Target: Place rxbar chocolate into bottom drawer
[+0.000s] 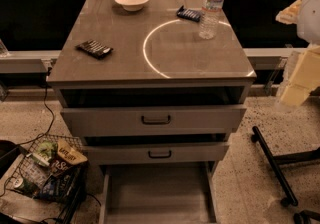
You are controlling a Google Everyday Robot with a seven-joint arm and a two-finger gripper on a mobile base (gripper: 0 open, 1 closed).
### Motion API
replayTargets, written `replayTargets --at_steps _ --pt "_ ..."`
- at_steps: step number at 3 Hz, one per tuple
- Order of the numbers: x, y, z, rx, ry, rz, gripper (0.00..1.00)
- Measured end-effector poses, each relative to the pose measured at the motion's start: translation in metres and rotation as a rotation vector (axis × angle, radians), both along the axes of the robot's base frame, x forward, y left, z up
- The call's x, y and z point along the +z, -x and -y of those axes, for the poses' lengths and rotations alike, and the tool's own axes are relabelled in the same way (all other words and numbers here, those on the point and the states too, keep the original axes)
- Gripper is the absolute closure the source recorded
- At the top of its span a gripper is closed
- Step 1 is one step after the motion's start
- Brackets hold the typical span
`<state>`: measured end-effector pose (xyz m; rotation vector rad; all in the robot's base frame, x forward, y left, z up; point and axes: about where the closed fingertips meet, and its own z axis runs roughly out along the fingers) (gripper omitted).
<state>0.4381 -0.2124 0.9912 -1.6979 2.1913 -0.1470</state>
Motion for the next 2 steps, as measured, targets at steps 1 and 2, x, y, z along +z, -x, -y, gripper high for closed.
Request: replayTargets --at_steps 1,2 --pt "0.000 0.000 0.000 0.000 0.000 0.000 0.00" --pt "0.012 -0.020 -0.016 -0.046 -0.095 0.104 0.00"
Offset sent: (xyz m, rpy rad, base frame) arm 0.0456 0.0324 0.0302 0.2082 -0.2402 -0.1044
